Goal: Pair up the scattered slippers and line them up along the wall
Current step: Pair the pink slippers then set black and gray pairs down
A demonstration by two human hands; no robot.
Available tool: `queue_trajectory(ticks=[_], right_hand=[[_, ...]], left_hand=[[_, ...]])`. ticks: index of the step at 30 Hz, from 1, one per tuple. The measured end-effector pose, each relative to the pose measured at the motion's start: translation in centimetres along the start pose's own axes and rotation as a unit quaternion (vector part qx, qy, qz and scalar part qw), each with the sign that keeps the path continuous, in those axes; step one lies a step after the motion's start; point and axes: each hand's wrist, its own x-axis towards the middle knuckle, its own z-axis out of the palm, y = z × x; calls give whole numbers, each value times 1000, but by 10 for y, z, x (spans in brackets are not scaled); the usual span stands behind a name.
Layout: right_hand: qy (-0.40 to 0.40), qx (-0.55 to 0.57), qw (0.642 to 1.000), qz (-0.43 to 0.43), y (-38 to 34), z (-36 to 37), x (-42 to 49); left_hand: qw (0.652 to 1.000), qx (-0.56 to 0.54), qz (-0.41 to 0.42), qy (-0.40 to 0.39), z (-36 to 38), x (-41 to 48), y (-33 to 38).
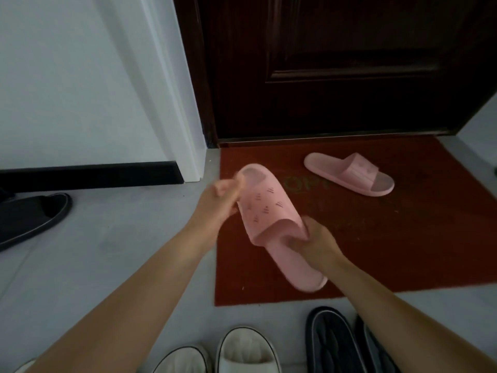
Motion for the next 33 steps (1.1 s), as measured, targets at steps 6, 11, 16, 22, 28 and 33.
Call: queue_trajectory(ticks=[6,11,16,22,28,33], right_hand=[[-94,122,977,147,28,40,-15],[-50,20,992,110,56,26,7],[59,-87,994,34,80,-24,36],[107,-246,963,-3,82,-61,99],[74,-361,930,-5,58,-74,169],[48,-461,884,55,61,-90,187]], left_hand=[[869,490,61,-32,41,6,-62],[835,544,71,-50,78,-2,-105],[801,589,67,-79,96,-7,-133],[745,654,102,-81,111,-9,-121],[758,643,-1,-112,117,-16,-124],[756,646,19,-105,118,-18,-131]])
